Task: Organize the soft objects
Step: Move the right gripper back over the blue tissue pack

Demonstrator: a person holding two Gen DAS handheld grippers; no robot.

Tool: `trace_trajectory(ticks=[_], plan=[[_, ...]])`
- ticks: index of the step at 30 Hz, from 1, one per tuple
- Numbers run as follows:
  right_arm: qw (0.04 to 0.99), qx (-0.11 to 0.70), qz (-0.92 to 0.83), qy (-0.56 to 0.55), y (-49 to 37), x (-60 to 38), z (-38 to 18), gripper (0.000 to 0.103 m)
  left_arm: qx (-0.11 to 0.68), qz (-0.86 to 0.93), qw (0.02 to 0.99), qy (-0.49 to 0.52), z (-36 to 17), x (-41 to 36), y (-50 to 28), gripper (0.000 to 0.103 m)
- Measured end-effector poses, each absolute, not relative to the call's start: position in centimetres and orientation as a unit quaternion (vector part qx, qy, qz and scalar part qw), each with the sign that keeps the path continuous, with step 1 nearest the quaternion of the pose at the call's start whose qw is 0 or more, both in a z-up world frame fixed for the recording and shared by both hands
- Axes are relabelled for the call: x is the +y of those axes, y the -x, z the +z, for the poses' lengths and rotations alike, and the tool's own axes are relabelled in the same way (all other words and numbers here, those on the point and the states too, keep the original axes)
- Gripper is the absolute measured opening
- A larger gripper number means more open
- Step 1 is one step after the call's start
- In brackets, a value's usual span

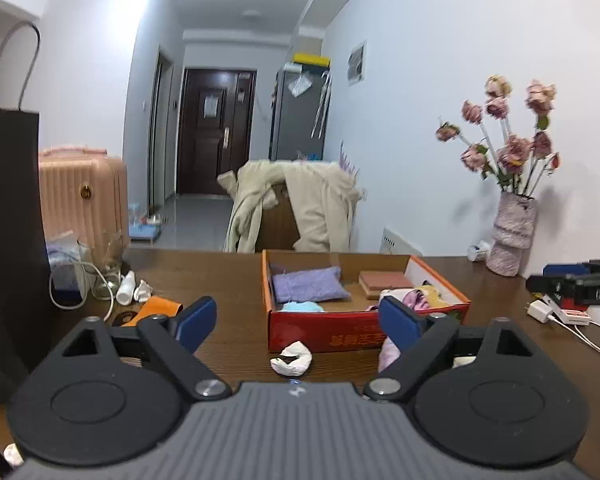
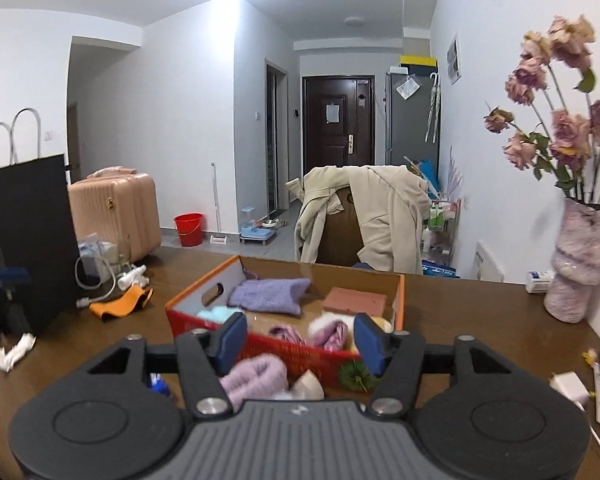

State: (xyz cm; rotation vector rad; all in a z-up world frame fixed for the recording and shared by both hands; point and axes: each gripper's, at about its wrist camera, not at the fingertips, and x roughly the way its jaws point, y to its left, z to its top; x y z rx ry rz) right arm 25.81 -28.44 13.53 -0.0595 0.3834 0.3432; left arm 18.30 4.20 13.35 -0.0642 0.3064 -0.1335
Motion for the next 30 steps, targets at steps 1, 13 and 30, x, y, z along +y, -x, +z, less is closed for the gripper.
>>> trace_trajectory(ticks=[1,13,30], plan=[[0.967,0.186,0.170,0.031,-24.9,-28.6,13.2,0.066,0.147,-0.064,0.987,0.030,13.3,3.9,-17.5,0.096],[0.971,0.163,0.169,0.033,-16.1,-27.5,9.4,0.083,0.139,-0.037,0.988,0.055,9.6,2.8,-10.2,0.103],[0.952,0.255,0.165,-0.034,-15.3,-26.9,4.3,0.088,0.213,-0.059,0.972,0.075,4.9,3.3,-12.4,0.103]])
